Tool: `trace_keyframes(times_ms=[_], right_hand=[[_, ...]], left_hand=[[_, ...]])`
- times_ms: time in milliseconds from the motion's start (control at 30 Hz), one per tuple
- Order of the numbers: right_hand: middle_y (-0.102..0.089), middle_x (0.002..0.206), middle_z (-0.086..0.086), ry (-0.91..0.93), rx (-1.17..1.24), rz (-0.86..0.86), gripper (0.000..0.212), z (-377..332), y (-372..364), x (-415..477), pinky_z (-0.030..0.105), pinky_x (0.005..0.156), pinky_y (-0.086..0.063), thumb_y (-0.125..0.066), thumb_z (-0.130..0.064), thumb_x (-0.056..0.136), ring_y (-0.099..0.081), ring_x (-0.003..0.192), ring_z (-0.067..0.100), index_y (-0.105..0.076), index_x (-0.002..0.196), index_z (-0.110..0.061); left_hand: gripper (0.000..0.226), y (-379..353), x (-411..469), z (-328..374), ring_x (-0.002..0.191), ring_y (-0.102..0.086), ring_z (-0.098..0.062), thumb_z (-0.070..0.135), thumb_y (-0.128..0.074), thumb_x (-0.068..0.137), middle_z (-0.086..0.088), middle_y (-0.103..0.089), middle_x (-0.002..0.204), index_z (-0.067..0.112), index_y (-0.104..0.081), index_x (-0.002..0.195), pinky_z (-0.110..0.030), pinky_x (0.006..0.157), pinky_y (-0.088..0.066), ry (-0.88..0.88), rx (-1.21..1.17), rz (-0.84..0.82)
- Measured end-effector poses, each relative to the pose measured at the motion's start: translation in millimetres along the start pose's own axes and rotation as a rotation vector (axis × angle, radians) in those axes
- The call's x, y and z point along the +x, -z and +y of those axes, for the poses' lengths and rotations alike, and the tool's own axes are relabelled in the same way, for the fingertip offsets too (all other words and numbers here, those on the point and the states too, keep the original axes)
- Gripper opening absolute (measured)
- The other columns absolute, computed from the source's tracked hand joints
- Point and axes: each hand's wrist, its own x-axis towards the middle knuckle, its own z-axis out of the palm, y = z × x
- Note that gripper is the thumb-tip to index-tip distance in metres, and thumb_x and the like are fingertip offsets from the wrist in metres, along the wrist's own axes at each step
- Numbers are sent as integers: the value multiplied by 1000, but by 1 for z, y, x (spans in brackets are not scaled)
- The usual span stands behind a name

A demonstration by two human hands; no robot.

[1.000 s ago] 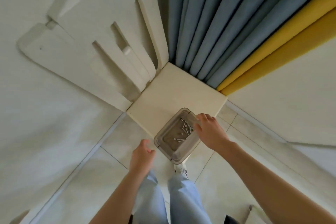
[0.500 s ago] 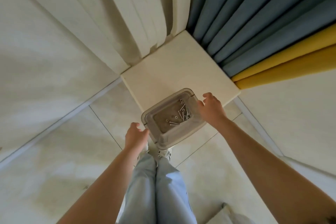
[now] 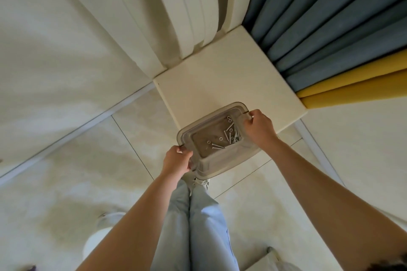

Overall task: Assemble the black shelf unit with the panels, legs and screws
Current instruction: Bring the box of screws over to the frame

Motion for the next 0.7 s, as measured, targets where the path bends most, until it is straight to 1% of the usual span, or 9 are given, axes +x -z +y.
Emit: trace_keyframes(times_ms=[100,200,267,333,400,500,567,700], right_hand=[[-61,118,18,7,-20,-9,34,-6,3,-6,33,78,-40,-47,-19,99,-57,105,32,-49,128,-3],[-61,117,18,46,-24,6,36,-19,11,-18,37,83,-45,-47,-17,97,-57,106,33,-49,130,-3],[-62,116,17,83,-36,15,37,-28,18,-31,39,86,-46,-48,-17,96,-57,106,32,-49,131,-4],[-62,114,16,106,-42,28,37,-30,21,-36,39,85,-47,-49,-18,97,-58,103,30,-49,131,-4],[-61,112,14,155,-49,46,36,-39,27,-50,39,84,-49,-49,-18,97,-58,99,28,-49,130,-5],[-61,111,13,247,-53,78,36,-61,43,-78,44,86,-52,-52,-18,97,-59,97,26,-49,131,-6],[-61,110,13,307,-57,86,37,-77,51,-97,46,87,-51,-52,-20,96,-59,97,27,-50,131,-6],[-62,108,14,428,-38,96,40,-105,62,-138,49,87,-51,-54,-21,95,-60,97,30,-48,133,-10]], left_hand=[[6,5,-6,2,71,-64,-28,10,-59,92,-11,-62,85,15,-55,93,-48,81,-59,-33,23,20],[7,17,-15,5,70,-64,-29,11,-57,91,-8,-63,80,14,-56,98,-50,79,-59,-94,30,55],[15,27,-25,7,71,-66,-30,12,-58,90,-6,-64,76,13,-58,106,-47,75,-59,-132,35,80],[18,29,-30,10,69,-67,-27,12,-58,91,-3,-63,76,14,-56,109,-43,72,-58,-175,81,102],[19,40,-45,13,68,-67,-24,12,-59,93,-1,-62,77,14,-56,112,-42,74,-59,-230,90,139],[23,61,-76,16,69,-67,-28,11,-62,91,2,-58,76,12,-60,114,-48,78,-60,-303,25,221],[23,77,-96,15,72,-68,-29,12,-63,91,4,-58,76,12,-62,114,-48,76,-60,-353,2,287],[16,108,-138,7,68,-65,-17,14,-62,92,9,-61,78,19,-61,108,-42,70,-61,-459,37,439]])
